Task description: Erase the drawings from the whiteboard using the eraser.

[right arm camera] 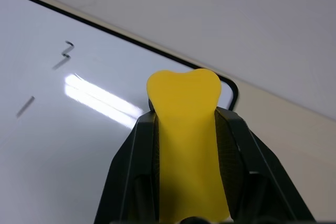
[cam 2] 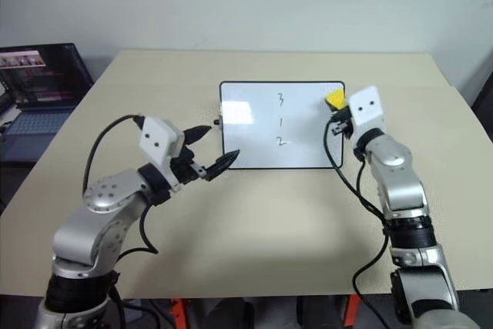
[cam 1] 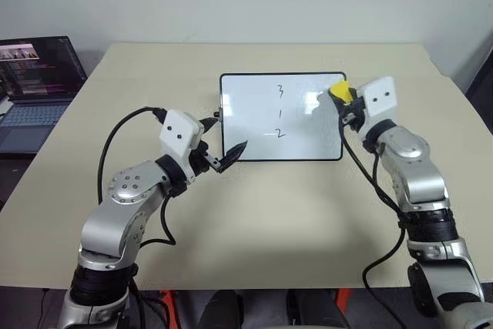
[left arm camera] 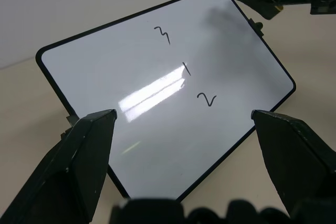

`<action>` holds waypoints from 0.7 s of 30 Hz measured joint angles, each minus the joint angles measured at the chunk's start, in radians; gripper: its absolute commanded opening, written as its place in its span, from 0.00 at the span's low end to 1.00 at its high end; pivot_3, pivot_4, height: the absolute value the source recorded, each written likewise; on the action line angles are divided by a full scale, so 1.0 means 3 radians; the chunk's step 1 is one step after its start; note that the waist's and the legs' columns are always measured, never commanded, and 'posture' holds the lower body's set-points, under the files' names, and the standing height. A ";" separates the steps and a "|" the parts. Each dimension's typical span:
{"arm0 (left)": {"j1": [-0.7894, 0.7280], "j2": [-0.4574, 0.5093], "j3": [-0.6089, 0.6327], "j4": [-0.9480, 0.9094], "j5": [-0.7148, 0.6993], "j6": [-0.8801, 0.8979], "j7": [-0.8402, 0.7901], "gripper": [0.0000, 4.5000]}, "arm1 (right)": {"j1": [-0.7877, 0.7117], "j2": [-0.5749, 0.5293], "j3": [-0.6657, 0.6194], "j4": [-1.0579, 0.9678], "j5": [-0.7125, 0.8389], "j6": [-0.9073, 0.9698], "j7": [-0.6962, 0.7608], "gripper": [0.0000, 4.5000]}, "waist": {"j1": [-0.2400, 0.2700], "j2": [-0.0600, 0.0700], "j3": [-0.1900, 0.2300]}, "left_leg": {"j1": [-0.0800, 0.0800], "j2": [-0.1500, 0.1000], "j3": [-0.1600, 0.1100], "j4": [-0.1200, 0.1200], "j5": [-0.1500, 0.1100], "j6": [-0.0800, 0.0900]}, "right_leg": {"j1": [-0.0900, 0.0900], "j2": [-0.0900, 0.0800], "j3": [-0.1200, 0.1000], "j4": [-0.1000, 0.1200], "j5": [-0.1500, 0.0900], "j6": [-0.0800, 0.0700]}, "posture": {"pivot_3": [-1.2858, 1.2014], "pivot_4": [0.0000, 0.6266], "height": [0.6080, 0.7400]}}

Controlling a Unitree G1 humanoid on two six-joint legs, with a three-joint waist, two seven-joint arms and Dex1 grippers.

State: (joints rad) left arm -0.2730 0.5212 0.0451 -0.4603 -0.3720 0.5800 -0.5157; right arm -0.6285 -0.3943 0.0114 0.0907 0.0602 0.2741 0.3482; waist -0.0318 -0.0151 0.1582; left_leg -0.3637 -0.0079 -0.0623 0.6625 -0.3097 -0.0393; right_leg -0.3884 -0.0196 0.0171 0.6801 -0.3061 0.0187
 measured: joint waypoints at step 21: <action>0.0042 -0.0003 -0.0001 0.0078 0.0076 -0.0083 -0.0005 1.00 | -0.0935 0.0353 0.0295 0.1543 -0.0264 -0.1064 0.0316 0.25 | -0.0002 0.0001 0.0001 | -0.0001 0.0000 0.0001 0.0000 0.0000 -0.0001 | -0.0002 -0.0002 0.0000 0.0000 0.0001 -0.0001 | 0.52 0.24 1.00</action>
State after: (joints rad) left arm -0.2603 0.5205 0.0449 -0.4368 -0.3491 0.5552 -0.5171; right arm -0.9089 -0.2884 0.0999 0.5535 -0.0191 -0.0449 0.4429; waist -0.0323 -0.0149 0.1584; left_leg -0.3640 -0.0078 -0.0620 0.6626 -0.3096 -0.0395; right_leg -0.3890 -0.0200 0.0172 0.6802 -0.3059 0.0184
